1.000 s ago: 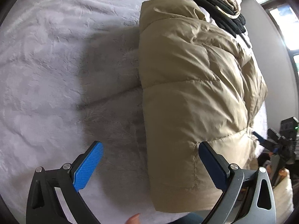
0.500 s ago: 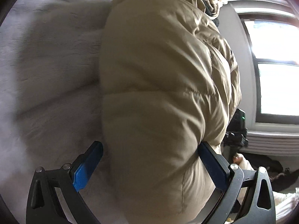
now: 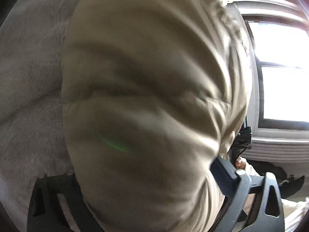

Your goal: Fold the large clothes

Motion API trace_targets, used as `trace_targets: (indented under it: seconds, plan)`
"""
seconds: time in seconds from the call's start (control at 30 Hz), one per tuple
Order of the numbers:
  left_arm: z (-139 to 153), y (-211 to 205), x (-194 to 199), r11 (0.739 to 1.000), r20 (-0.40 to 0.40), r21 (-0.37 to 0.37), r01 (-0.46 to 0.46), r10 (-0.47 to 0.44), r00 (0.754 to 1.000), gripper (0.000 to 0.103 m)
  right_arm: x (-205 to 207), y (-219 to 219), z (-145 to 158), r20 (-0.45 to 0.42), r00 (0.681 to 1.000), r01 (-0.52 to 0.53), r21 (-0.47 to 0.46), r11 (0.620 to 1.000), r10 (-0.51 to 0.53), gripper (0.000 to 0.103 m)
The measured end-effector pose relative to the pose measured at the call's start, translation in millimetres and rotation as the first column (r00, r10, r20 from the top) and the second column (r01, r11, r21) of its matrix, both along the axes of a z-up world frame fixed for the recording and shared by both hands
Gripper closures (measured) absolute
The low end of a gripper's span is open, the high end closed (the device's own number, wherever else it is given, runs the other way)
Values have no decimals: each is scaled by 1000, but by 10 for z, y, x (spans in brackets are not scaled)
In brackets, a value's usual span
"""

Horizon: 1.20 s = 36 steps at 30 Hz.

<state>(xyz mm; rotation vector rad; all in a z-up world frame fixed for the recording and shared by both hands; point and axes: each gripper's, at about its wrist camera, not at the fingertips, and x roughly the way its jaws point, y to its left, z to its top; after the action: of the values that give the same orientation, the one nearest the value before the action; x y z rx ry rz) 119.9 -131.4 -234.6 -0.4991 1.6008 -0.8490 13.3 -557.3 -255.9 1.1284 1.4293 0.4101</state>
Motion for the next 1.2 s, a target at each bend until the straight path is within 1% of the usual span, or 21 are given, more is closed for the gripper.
trace_targets:
  seconds: [0.03,0.07,0.1,0.13,0.17,0.23,0.37,0.47,0.57,0.7,0.77,0.87,0.93,1.03,1.1,1.17,1.2]
  plan:
    - [62,5,-16,1000,16,1,-4,4,1000,12,0,17,30,6,1000,11,13,1000,-11,21]
    - [105,7,-27,1000,24,0,-7,7,1000,14,-6,33,65,14,1000,17,18,1000,-17,30]
    - [158,16,-38,1000,32,-5,-9,10,999,17,-7,49,121,29,999,19,19,1000,-20,34]
    - [209,18,-50,1000,41,-8,-8,9,999,18,-3,68,175,43,999,15,21,1000,-16,42]
    - [243,11,-57,1000,49,-11,-5,6,999,18,5,85,216,52,999,11,21,1000,-12,46]
    - [344,9,-85,1000,65,-19,2,0,998,18,-10,154,330,76,997,-3,16,1000,2,48]
    - [529,99,-120,999,97,-45,-9,14,995,18,46,294,528,113,994,-11,9,1000,10,48]
    - [680,295,-111,997,119,-68,-39,47,992,18,157,497,689,148,989,-23,10,1000,21,48]
    - [832,620,-19,995,146,-73,-69,79,986,18,319,754,801,174,984,-45,8,999,43,48]
    - [943,1178,117,993,179,-58,-104,112,977,18,626,1261,805,196,978,-70,12,997,67,48]
    - [932,1455,207,991,180,-44,-127,133,975,18,772,1638,730,198,977,-79,16,997,74,48]
    - [892,1976,353,987,168,-10,-160,160,973,18,1011,2194,602,190,977,-99,23,995,93,48]
    - [845,2330,428,983,152,15,-185,181,972,18,1194,2603,451,180,978,-116,35,993,108,48]
    - [693,2853,542,970,140,69,-235,224,965,18,1404,3035,232,156,979,-141,40,989,133,48]
    - [554,3085,581,960,121,92,-265,253,960,18,1538,3322,60,132,979,-161,24,987,157,48]
    - [383,3256,627,951,103,125,-283,271,957,18,1642,3477,-77,92,982,-165,-6,986,165,42]
    - [332,3294,620,947,97,146,-285,273,957,15,1655,3520,-117,72,984,-160,-32,987,162,38]
